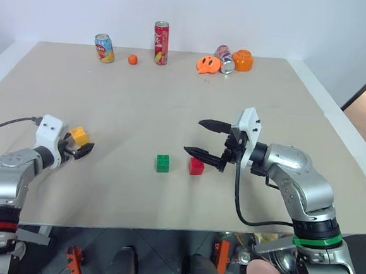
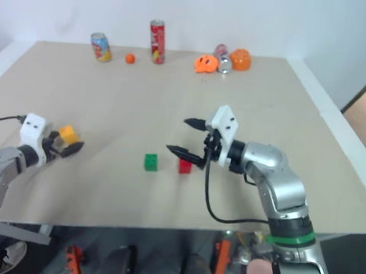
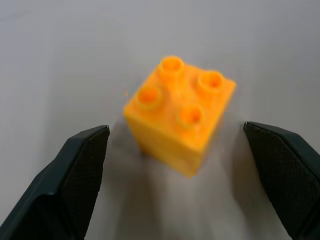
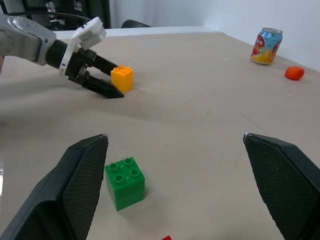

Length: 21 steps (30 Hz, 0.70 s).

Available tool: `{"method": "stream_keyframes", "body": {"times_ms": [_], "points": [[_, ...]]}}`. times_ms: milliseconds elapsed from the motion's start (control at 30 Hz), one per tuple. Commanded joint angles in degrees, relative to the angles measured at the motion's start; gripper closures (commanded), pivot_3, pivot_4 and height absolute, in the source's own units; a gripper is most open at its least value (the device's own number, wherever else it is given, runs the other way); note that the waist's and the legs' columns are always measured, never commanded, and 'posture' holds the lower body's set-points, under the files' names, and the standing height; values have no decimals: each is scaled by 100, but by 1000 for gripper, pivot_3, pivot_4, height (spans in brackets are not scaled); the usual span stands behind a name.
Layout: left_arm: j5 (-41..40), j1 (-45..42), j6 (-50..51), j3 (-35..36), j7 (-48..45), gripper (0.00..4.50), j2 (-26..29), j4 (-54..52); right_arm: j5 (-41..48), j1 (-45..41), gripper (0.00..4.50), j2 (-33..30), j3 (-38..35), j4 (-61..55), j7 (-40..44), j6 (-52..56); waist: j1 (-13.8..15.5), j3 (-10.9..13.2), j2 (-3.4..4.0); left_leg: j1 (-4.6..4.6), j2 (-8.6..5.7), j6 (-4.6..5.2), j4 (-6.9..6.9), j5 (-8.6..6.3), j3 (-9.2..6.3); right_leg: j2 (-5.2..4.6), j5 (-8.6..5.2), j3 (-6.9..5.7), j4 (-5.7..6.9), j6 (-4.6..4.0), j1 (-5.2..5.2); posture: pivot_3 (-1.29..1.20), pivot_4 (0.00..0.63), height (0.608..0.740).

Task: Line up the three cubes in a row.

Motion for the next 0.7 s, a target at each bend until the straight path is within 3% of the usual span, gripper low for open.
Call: {"method": "stream_keyframes", "body": {"times_ms": [33,133,167,300,367,500,700], "points": [[186,-235,-345,-130,-151,48,8,457,103,29,0,-118,-224,-325,-59,30,2,0,0,0,0,0,0,0,0,0,0,0,0,1,0,0,150,740],[310,-437,-581,-204,-221,48,-19,890,108,78,0,-172,-258,-377,-88,54,26,0,0,2,0,-2,2,2,0,0,2,0,1,2,4,0,150,740],[335,-497,-652,-219,-239,601,-19,1020,113,89,0,-187,-270,-400,-99,67,34,0,0,6,0,-3,2,3,-1,0,3,-1,1,-1,7,0,150,740],[392,-629,-848,-274,-337,1816,15,1347,129,110,0,-230,-322,-452,-151,115,57,0,0,15,0,-3,2,3,-1,-1,21,0,1,-14,6,0,150,740],[422,-676,-912,-329,-394,2668,35,1444,142,119,0,-263,-340,-452,-167,127,64,0,0,18,1,-3,1,3,-2,-1,35,-2,1,-23,2,0,150,740],[498,-787,-914,-502,-596,3122,74,1544,136,118,0,-299,-362,-444,-163,130,65,0,1,21,2,-7,0,1,-4,-1,51,-5,1,-27,-4,0,150,740],[571,-963,-1324,-945,-1532,3113,-59,1428,165,104,0,-417,-438,-504,-160,174,88,0,1,16,1,-16,1,4,1,-5,55,-2,1,-25,-9,0,150,740]]}}
